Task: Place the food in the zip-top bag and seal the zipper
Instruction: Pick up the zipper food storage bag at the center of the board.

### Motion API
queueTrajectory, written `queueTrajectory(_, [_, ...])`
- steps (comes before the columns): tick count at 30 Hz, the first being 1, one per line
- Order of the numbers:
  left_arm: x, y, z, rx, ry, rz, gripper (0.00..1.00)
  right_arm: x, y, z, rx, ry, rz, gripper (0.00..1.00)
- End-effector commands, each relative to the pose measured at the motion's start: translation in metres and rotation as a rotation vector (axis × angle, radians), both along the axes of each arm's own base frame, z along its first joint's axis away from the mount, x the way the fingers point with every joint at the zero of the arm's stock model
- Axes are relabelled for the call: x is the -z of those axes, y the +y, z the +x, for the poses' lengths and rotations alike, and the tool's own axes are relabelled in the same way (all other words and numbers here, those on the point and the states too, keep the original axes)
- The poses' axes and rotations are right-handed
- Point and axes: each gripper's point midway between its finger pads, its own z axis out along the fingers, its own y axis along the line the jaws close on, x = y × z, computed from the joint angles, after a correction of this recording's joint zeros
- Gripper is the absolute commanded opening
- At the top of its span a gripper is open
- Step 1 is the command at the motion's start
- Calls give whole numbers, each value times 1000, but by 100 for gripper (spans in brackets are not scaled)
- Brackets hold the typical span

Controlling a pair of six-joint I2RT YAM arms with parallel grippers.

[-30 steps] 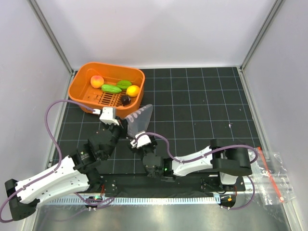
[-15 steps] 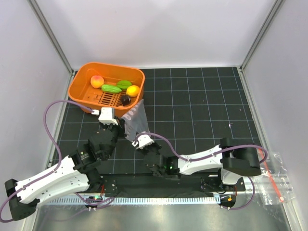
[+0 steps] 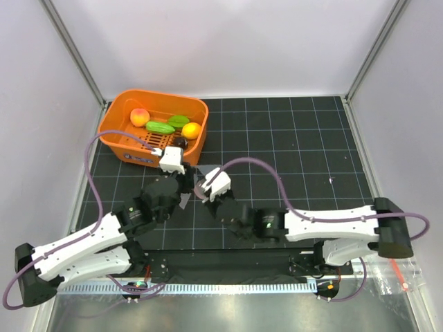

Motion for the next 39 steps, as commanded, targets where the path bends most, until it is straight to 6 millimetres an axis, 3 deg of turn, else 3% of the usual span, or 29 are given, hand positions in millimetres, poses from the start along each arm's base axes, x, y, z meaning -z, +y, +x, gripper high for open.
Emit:
queueTrajectory(1, [-6,-18,3,61,3,19,44,-14,-16,-1,-55,236,99,1])
queueTrajectory(2, [-6,-21,3,76,4,24,51,-9,-25,2,-48,276,99,1])
queueTrajectory(3, [-5,-30,1,125,10,25,65,-19,-31,2,-57,311,166,1])
queueTrajectory(4, [-3,-33,0,145,11,32,71,-21,-41,13,-30,333,203,1])
queueTrajectory(5, [-3,-36,-1,165,9,40,74,-16,-43,9,-65,377,214,1])
queueTrajectory(7, [-5,-42,-5,208,4,33,80,-24,-55,12,-68,431,292,1])
queueTrajectory(14, [-27,-63,-30,402,-69,-48,82,-45,-79,27,-24,528,447,1])
queueTrajectory(17, [-34,-65,-37,441,-100,-67,82,-49,-84,36,30,578,391,1])
queueTrajectory(18, [-34,-66,-39,456,-104,-65,82,-41,-88,35,56,612,341,1])
queueTrajectory(19, [-32,-69,-41,473,-101,-61,82,-52,-84,41,67,612,337,1])
queueTrajectory(23, [-25,-77,-29,447,-91,-15,78,-63,-69,31,10,699,300,1])
queueTrajectory(24, [-13,-82,-23,432,-64,23,78,-67,-66,27,-9,719,307,1])
queueTrajectory(27, [-10,-87,-13,397,-50,64,76,-92,-68,18,-43,718,362,1])
queueTrajectory(34, [-3,-100,-8,399,-55,99,78,-125,-92,9,-29,665,385,1])
queueTrajectory(39, [-5,-101,-10,395,-56,95,78,-139,-125,26,126,557,382,1])
